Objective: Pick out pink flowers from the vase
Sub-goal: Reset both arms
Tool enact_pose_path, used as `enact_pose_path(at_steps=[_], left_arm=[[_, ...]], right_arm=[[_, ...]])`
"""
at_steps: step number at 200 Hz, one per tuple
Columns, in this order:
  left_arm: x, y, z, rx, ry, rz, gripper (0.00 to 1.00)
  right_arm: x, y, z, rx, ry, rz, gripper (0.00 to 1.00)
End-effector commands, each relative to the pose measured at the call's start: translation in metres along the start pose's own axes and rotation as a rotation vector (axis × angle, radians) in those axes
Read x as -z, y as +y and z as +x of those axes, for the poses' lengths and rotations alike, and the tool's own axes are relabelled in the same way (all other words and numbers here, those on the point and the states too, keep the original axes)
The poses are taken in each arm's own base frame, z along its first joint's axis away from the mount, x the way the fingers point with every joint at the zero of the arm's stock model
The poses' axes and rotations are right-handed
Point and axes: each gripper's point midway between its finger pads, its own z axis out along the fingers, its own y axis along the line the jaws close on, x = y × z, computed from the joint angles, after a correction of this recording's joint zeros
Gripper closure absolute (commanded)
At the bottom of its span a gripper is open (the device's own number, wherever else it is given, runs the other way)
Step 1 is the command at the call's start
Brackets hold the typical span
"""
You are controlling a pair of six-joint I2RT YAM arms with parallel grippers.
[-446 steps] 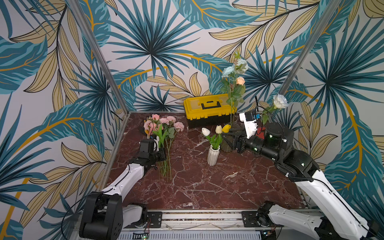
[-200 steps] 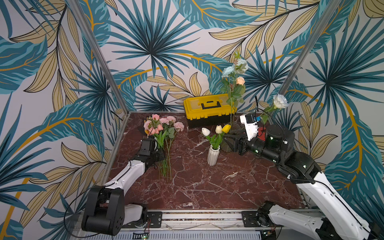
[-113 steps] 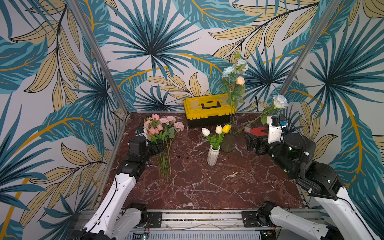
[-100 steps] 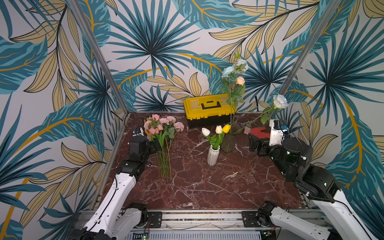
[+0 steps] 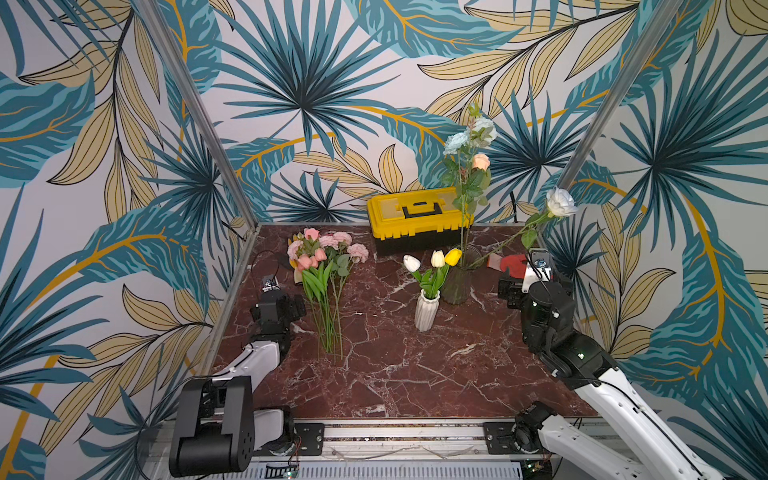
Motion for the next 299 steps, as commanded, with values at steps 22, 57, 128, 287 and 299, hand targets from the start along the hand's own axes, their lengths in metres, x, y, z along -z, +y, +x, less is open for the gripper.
enact_pose_path(at_steps=[22, 57, 128, 287, 299], left_arm=[[-0.017, -0.014, -0.032, 0.054, -0.078, 0.076, 0.01], [-0.030, -0.026, -0.041, 0.032, -0.158, 0.146, 0.01], [-0.019, -0.053, -0.026, -0.079, -0.281, 0.230, 0.00], [-0.020, -0.066, -0.025, -0.123, -0.267, 0.270, 0.00], [-0.021, -0.065, -0.024, -0.123, -0.266, 0.270, 0.01]], right_arm=[[-0.053, 0.005, 0.066, -0.100, 0.071, 0.029, 0.01], [-0.084, 0.007, 0.131, -0.113, 0.072, 0.047, 0.01], [-0.111, 0.024, 0.155, -0.038, 0.037, -0.068, 0.00], [-0.120, 0.023, 0.155, -0.256, 0.029, -0.163, 0.01], [-0.122, 0.022, 0.164, -0.267, 0.037, -0.145, 0.01]])
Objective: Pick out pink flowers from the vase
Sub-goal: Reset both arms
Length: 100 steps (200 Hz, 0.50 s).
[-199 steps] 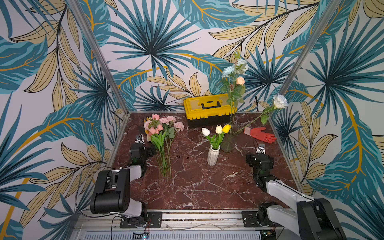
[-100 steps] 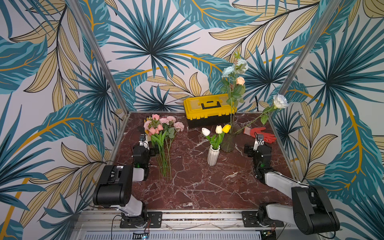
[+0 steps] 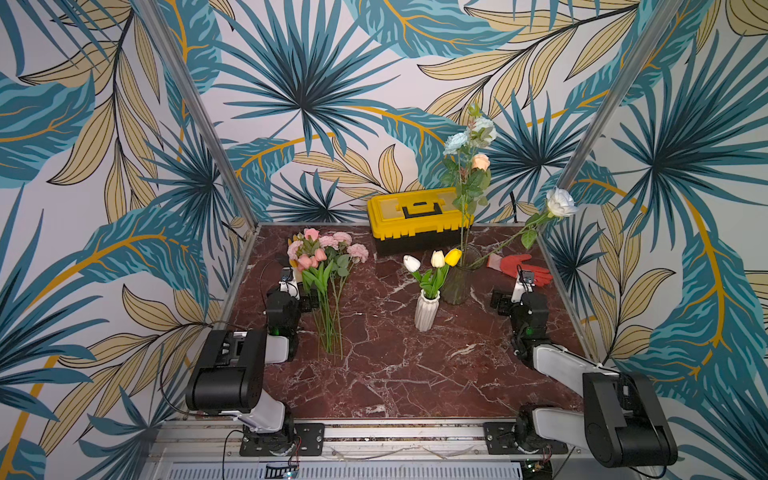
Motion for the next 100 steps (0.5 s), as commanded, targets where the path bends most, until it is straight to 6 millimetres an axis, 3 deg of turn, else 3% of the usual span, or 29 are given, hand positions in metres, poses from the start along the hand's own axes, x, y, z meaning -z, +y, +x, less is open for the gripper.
enact_pose_path(at_steps=[1, 14, 33, 49, 78, 100], left_arm=[[-0.001, -0.004, -0.006, -0.013, -0.021, 0.015, 0.01], [-0.001, -0.003, -0.005, -0.013, -0.021, 0.013, 0.01], [-0.001, -0.004, -0.006, -0.013, -0.021, 0.013, 0.01], [-0.001, -0.004, -0.006, -0.013, -0.021, 0.012, 0.00], [-0.001, -0.003, -0.005, -0.011, -0.018, 0.013, 0.00], [-0.001, -0.003, -0.005, -0.008, -0.017, 0.012, 0.01]], right_arm=[[0.001, 0.003, 0.003, -0.097, -0.052, -0.038, 0.01], [0.000, 0.013, 0.015, -0.068, -0.093, -0.105, 0.01], [0.010, 0.039, 0.014, 0.002, -0.180, -0.260, 0.01], [0.006, 0.040, 0.016, 0.002, -0.106, -0.260, 0.00], [-0.029, 0.029, 0.019, -0.022, 0.038, -0.147, 0.01], [-0.030, 0.028, 0.020, -0.018, 0.052, -0.144, 0.01]])
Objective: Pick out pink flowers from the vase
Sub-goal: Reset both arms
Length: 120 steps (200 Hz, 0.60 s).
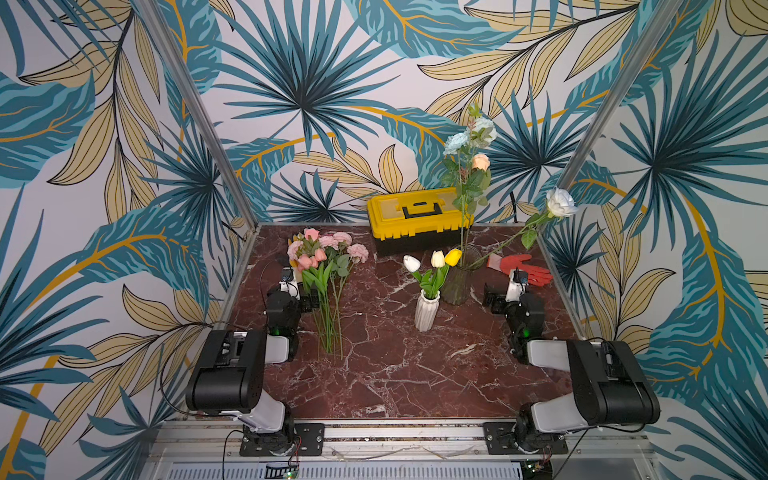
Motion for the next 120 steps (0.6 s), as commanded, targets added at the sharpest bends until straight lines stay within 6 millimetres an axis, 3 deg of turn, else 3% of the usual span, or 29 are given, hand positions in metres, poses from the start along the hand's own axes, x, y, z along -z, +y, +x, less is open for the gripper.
enact_pose_path(at_steps=[1, 120], left_arm=[[-0.0012, -0.0021, -0.0049, -0.007, -0.016, 0.009, 0.00], [-0.0009, -0.0021, -0.0059, -0.005, -0.016, 0.011, 0.00]], right_arm=[[0.0001, -0.0062, 0.0249, -0.002, 0.096, 0.032, 0.01], [0.0022, -0.0059, 0.0243, -0.007, 0.100, 0.032, 0.01]])
